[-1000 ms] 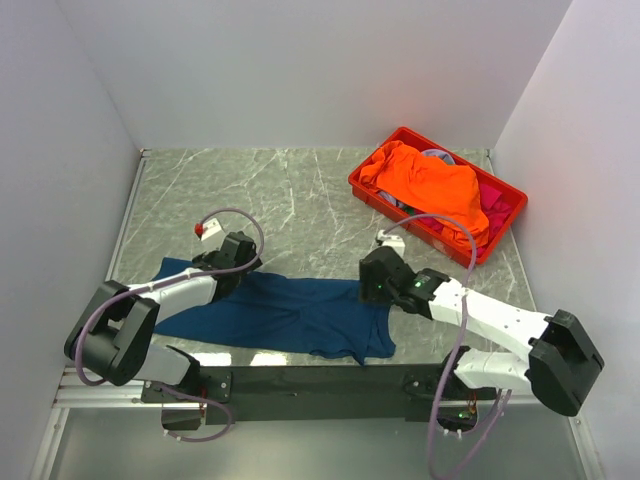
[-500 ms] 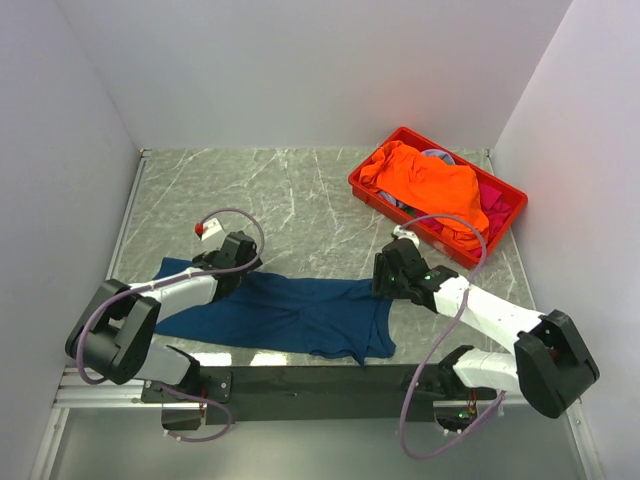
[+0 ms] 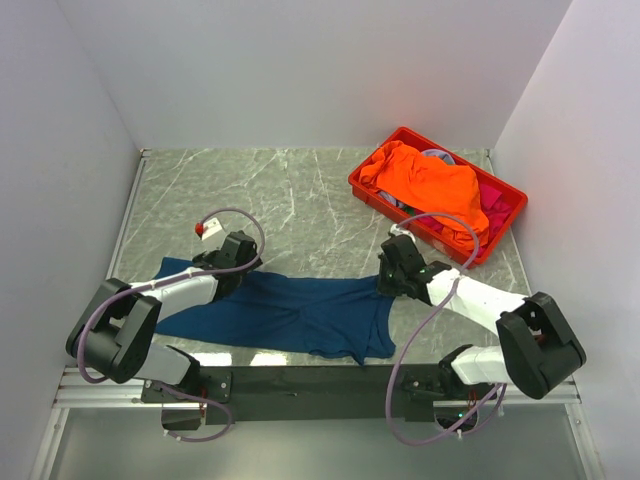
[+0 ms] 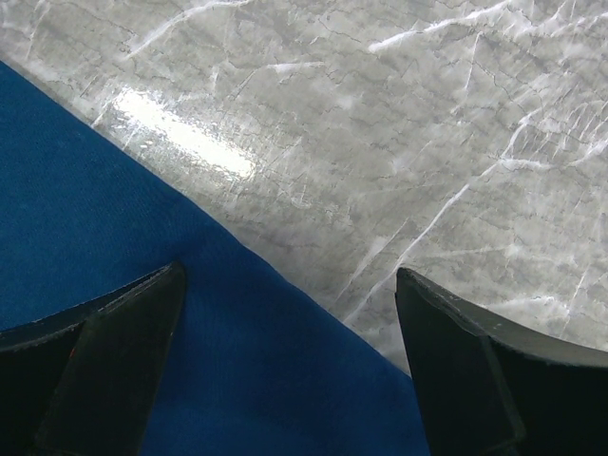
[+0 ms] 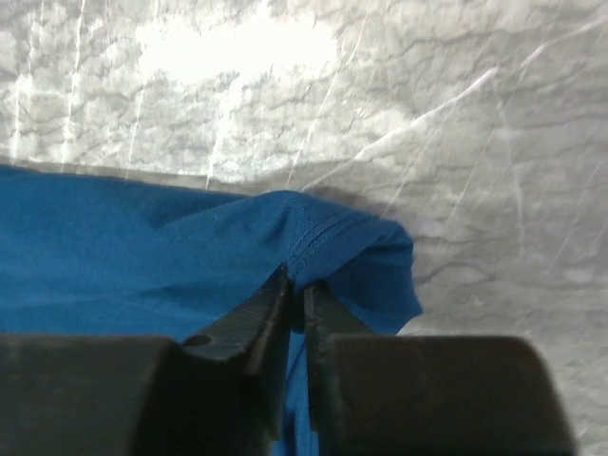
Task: Fold and stack the t-shirts
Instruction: Fold the tshirt
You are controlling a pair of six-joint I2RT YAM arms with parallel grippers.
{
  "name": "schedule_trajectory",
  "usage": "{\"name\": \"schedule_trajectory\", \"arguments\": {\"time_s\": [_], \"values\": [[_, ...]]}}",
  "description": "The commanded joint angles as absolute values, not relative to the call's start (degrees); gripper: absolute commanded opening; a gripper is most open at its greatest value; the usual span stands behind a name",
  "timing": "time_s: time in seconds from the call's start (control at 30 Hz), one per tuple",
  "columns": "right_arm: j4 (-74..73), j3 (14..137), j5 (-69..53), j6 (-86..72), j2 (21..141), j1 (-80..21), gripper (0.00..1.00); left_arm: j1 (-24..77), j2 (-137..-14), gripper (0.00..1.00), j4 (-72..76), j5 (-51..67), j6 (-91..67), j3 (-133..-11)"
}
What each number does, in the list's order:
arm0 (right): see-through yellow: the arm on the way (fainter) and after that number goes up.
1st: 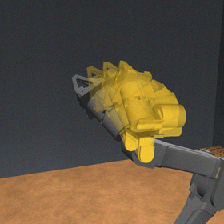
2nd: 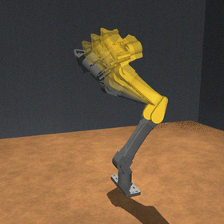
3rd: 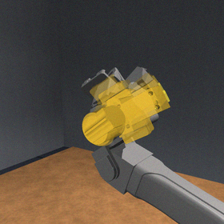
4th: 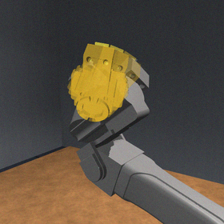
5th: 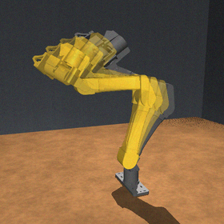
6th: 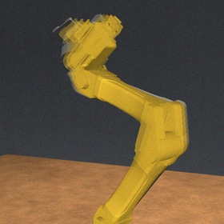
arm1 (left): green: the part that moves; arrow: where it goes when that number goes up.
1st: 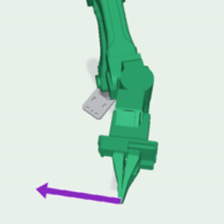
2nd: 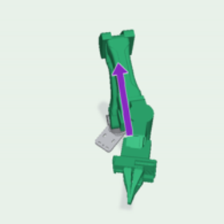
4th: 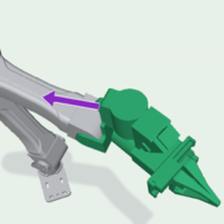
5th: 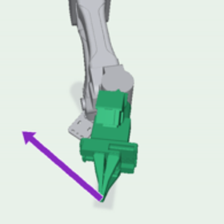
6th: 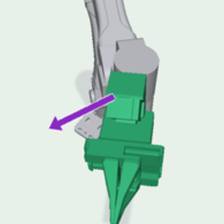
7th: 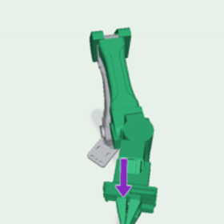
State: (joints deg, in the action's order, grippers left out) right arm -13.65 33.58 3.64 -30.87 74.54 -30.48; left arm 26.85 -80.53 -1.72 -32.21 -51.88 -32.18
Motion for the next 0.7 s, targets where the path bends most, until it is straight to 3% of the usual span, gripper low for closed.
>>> {"name": "schedule_trajectory", "arguments": {"time_s": [0.0,0.43,0.57,0.67], "values": [[-12.57,35.86,3.69,-29.71,74.18,-28.48,0.12,27.07,-80.86,0.99,-2.55,-32.17,-52.91,-32.78],[-13.27,39.90,0.53,-25.84,77.86,-20.83,0.13,27.07,-81.56,0.99,-3.43,-32.70,-53.61,-33.31],[-12.57,41.31,0.18,-25.58,80.06,-19.25,0.19,27.07,-81.56,0.99,-3.52,-32.70,-53.70,-33.31],[-13.27,42.45,0.18,-25.31,80.25,-19.07,0.34,27.07,-81.65,0.99,-3.60,-32.70,-53.70,-33.40]]}}
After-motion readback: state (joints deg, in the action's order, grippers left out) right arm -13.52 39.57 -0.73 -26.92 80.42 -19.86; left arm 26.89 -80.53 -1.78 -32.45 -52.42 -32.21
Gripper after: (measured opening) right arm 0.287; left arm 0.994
